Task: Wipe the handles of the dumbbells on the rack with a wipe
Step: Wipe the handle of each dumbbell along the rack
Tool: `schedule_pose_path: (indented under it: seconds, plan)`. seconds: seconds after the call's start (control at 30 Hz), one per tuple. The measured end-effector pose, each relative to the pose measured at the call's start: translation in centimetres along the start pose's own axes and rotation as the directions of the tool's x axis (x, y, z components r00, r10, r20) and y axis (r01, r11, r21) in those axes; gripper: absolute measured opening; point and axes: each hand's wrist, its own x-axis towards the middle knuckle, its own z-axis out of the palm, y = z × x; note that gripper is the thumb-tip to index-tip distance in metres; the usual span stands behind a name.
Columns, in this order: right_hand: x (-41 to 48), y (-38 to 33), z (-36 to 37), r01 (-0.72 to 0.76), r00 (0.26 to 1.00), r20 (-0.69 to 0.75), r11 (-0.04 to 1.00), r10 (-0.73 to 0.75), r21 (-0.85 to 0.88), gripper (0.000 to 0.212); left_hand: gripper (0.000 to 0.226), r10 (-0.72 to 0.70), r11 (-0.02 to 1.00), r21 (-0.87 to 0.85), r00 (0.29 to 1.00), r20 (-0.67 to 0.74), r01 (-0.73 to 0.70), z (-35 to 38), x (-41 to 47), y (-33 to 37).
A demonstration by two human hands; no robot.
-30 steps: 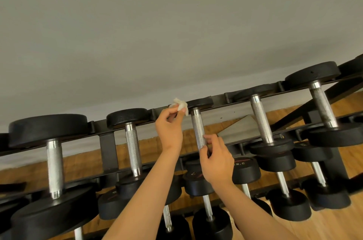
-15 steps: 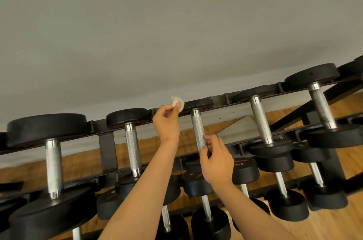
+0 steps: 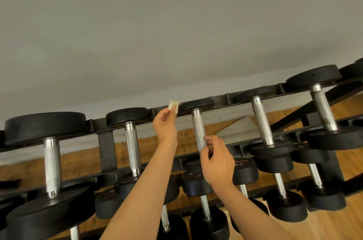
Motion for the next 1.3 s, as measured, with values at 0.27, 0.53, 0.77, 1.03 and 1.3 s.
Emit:
schedule_pose_path:
  seconds: [0.27,0.53,0.77,1.03,1.3]
  plan:
    - [-0.1,-0.1,-0.2,-0.009,1.000,0.003,1.000,0.009,0.001,0.039,0.011,0.049,0.996,0.067,0.997,0.061,-0.053,-0.6,0.9,-0.4]
    - [-0.1,0.1,0.0,-0.016,1.000,0.006,1.000,0.016,0.003,0.019,0.014,0.115,0.985,0.122,0.991,0.073,-0.123,-1.2,0.3,-1.3]
    - [-0.1,-0.1,-0.3,-0.003,1.000,0.007,1.000,0.003,-0.001,0.030,0.012,0.100,0.961,0.245,0.986,0.131,-0.130,-0.7,2.0,-0.3]
    - [-0.1,0.0,-0.3,-0.027,0.999,0.026,1.000,0.028,-0.014,0.021,0.008,0.156,0.900,0.362,0.956,0.248,-0.241,-0.9,2.6,-0.2]
    - [-0.1,0.2,-0.1,-0.027,0.999,0.028,1.000,0.027,0.000,0.020,0.008,0.152,0.872,0.415,0.949,0.277,-0.260,-1.1,2.5,0.2]
